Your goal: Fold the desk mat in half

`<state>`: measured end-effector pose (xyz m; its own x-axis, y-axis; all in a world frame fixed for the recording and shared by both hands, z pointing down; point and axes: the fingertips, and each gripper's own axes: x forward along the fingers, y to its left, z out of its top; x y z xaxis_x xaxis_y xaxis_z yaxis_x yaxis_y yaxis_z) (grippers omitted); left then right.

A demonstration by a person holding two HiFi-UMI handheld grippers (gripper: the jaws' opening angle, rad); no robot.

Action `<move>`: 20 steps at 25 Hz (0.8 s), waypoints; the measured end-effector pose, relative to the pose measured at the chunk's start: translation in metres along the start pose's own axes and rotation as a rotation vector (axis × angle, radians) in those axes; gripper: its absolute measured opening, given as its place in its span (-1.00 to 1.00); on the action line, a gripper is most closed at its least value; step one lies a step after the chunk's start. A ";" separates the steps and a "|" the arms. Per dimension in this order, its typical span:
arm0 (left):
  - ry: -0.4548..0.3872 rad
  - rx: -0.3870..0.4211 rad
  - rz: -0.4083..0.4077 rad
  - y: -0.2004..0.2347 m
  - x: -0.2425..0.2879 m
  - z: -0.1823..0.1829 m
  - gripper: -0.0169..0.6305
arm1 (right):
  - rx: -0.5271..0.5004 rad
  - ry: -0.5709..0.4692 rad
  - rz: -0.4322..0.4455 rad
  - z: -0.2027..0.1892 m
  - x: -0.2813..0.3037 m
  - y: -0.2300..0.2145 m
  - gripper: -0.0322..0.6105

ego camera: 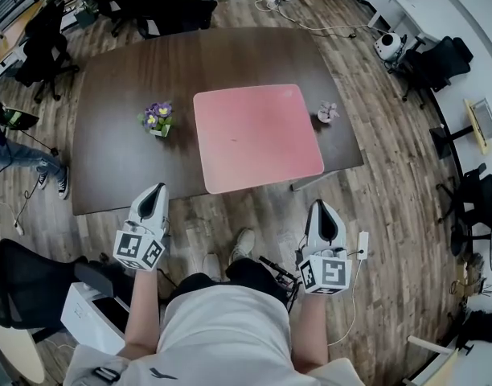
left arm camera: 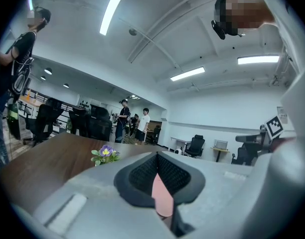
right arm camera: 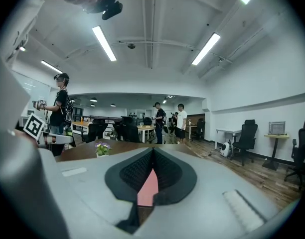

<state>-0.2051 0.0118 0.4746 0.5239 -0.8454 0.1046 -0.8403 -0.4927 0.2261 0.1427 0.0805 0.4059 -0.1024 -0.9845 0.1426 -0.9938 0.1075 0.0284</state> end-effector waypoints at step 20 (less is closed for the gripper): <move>-0.017 0.019 0.129 -0.013 0.117 0.017 -0.93 | 0.042 -0.028 0.082 0.014 0.113 -0.104 -0.90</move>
<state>-0.1356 -0.0842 0.4674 0.4088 -0.9054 0.1148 -0.9032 -0.3832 0.1936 0.2341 -0.0436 0.4049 -0.1843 -0.9761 0.1154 -0.9829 0.1827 -0.0243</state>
